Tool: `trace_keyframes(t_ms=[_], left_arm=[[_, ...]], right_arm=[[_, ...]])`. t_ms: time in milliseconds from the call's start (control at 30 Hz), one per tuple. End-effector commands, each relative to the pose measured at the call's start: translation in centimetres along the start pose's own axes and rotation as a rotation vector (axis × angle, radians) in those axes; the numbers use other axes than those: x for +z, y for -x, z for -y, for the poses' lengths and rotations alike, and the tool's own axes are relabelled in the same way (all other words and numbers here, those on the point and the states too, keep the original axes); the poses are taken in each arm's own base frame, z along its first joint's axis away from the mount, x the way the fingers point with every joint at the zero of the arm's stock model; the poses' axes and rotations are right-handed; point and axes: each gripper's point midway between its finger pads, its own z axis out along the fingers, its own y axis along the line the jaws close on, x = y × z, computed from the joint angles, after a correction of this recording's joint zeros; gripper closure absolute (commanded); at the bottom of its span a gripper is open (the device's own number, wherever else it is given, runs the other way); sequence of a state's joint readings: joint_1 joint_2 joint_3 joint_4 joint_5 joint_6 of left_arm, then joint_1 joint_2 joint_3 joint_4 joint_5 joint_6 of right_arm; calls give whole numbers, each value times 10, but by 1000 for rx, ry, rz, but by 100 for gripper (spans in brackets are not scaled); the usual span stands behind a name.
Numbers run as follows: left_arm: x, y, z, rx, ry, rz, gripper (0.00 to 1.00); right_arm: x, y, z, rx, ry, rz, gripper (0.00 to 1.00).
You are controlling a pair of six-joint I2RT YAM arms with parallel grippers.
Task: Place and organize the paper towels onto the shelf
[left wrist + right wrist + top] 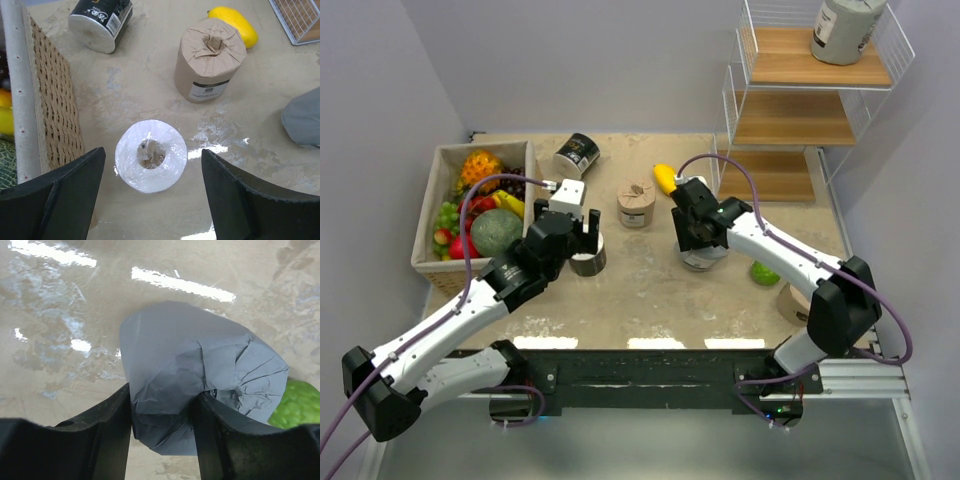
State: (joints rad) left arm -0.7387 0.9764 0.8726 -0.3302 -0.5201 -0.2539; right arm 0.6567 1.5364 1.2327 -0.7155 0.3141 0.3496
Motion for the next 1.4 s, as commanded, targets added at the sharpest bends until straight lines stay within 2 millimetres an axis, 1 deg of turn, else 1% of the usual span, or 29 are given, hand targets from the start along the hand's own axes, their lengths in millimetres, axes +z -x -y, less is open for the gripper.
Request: trace_keyframes(t_ms=[0, 33, 67, 133, 167, 233, 267, 333, 367, 400, 433, 467, 500, 533, 600, 633, 767, 900, 1100, 1267, 1367], left_arm=[[-4, 17, -8, -9, 31, 62, 17], [-4, 17, -9, -10, 33, 63, 16], [-5, 17, -9, -11, 32, 63, 16], [-5, 18, -9, -13, 31, 66, 16], [-5, 17, -9, -9, 32, 62, 16], [-6, 18, -9, -11, 31, 64, 15], [-6, 18, -9, -11, 31, 66, 15], [-6, 18, -9, -11, 30, 65, 15], [-6, 18, -9, -14, 28, 66, 15], [-6, 18, -9, -14, 26, 66, 15], [-6, 18, -8, -13, 22, 65, 15], [-7, 19, -8, -16, 20, 69, 15], [-7, 19, -8, -15, 18, 67, 15], [-7, 18, -8, -16, 18, 67, 15], [-8, 19, -8, -16, 18, 70, 15], [-8, 19, -8, -15, 18, 69, 15], [-9, 20, -8, -20, 17, 75, 15], [-9, 20, -9, -22, 18, 74, 15], [-9, 20, -9, -24, 18, 77, 15], [-8, 19, -9, -22, 23, 75, 15], [-8, 19, -9, -23, 25, 74, 14]], right_arm=[[-22, 20, 18, 18, -100, 39, 45], [-26, 25, 16, 28, -85, 52, 43], [-29, 26, 14, 34, -66, 51, 38], [-39, 33, 11, 44, -37, 67, 34], [-43, 33, 11, 47, -30, 63, 32], [-52, 38, 15, 70, -27, 91, 31], [-54, 41, 17, 81, -25, 100, 31], [-54, 42, 27, 128, -16, 99, 32], [-53, 44, 31, 149, -9, 98, 31], [-49, 45, 44, 190, -15, 94, 31], [-47, 40, 42, 206, 26, 73, 31], [-46, 43, 44, 228, 42, 85, 31], [-42, 42, 51, 253, 43, 82, 30], [-38, 36, 50, 260, 59, 65, 29], [-32, 35, 56, 286, 64, 60, 29], [-27, 31, 53, 290, 85, 45, 29], [-19, 28, 48, 307, 129, 28, 29], [-9, 15, 52, 302, 97, 0, 29], [4, 3, 58, 296, 60, -28, 29], [12, -2, 57, 298, 68, -39, 30], [18, -8, 55, 302, 71, -55, 32]])
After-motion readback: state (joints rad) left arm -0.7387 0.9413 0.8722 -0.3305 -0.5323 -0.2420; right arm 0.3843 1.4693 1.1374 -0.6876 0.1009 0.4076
